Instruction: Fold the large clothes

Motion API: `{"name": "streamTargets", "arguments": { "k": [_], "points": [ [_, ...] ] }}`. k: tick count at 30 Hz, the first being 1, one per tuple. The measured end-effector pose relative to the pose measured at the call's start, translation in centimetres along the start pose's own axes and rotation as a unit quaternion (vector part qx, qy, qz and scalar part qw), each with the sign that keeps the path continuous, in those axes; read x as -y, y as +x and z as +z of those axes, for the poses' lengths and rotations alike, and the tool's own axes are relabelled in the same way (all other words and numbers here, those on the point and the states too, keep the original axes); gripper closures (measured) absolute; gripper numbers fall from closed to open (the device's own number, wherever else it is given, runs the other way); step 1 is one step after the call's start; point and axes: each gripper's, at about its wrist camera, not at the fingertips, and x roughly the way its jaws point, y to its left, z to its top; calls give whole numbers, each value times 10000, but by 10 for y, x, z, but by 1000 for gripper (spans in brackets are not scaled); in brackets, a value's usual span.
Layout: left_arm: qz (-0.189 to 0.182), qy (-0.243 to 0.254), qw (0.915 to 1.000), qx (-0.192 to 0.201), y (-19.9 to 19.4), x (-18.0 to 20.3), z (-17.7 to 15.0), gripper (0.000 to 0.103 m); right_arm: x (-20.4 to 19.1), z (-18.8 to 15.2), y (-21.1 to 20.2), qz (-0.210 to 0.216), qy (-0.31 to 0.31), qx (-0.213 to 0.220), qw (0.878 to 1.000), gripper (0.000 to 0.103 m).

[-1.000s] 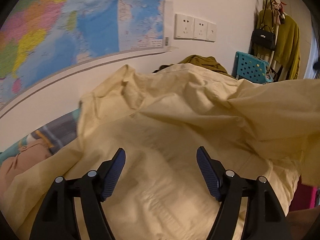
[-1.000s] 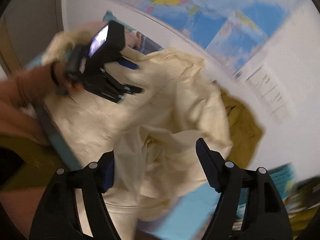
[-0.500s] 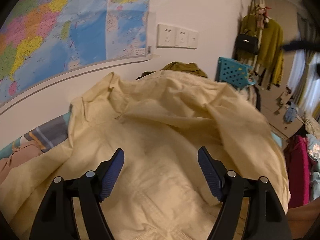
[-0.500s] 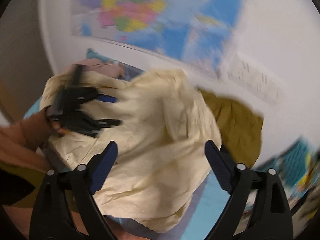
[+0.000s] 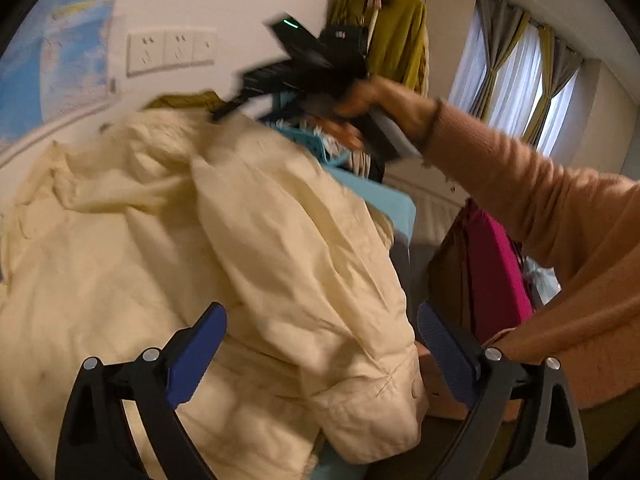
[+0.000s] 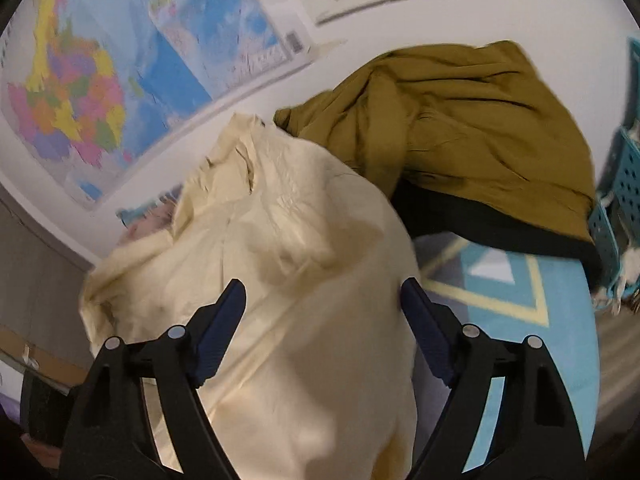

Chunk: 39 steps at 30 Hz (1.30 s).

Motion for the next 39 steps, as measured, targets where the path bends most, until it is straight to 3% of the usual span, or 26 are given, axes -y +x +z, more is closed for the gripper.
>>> {"name": "streamTargets", "arguments": {
  "k": [1,2,3,5,7,11,13,14,16,18,19,20,22,23,24,26,29,32,34,36,37,39],
  "points": [
    [-8,-76,9998,-209,11,-1,-1,14,-4,6,12,-37,-129,-153,9998,50],
    [104,-148,9990,-417,22,-3,-2,41,-7,7,17,-43,-190,-285,9994,85],
    [156,-201,9982,-545,27,-4,-3,75,-11,8,19,-55,-223,-375,9990,97],
    [165,-513,9949,-857,32,-18,-4,97,-19,15,8,122,-388,-260,9988,98],
    [281,-724,9947,-667,13,-34,-1,99,-27,23,-16,208,-499,36,9985,99],
    [532,-1235,9908,143,-59,-85,20,96,-34,50,-63,365,-428,622,9965,99],
    [995,-1384,9844,433,-85,-113,29,89,-33,61,-64,338,-341,713,9963,99],
    [1217,-1492,9803,433,-90,-124,33,81,-30,65,-60,288,-244,726,9966,98],
    [1736,-1686,9699,262,-89,-153,35,76,-22,70,-45,146,-47,690,9975,97],
    [2520,-1853,9498,-87,-80,-179,31,65,-6,71,-21,-23,290,492,9984,86],
    [2668,-2029,9417,-280,-75,-191,25,57,1,71,-11,-35,384,395,9985,75],
    [2615,-2177,9395,-392,-70,-199,20,57,10,69,-3,37,519,361,9980,63],
    [2393,-2273,9426,-501,-63,-204,3,55,21,62,-1,57,655,508,9965,49],
    [2387,-2197,9446,-500,-62,-202,-1,47,26,56,-5,75,631,617,9961,46],
    [2324,-2028,9502,-452,-61,-194,-6,32,28,52,-9,101,590,693,9958,45],
    [2151,-1753,9599,-404,-59,-182,-10,17,31,41,-17,142,507,788,9955,37],
    [2116,-1596,9625,-584,-43,-178,-6,13,29,24,-23,90,315,787,9964,36],
    [2150,-1674,9575,-952,-12,-199,-10,14,22,13,-20,93,153,704,9974,34],
    [2005,-1879,9567,-964,1,-211,-12,41,18,8,-19,88,100,694,9975,34],
    [2023,-1983,9549,-891,3,-216,-8,82,12,5,-19,78,-44,714,9974,34],
    [2119,-2034,9537,-642,-9,-215,-5,91,9,4,-21,64,-104,736,9972,34],
    [2209,-2204,9500,-146,-39,-213,-3,92,3,2,-28,115,-291,857,9958,34]
  ]
}}
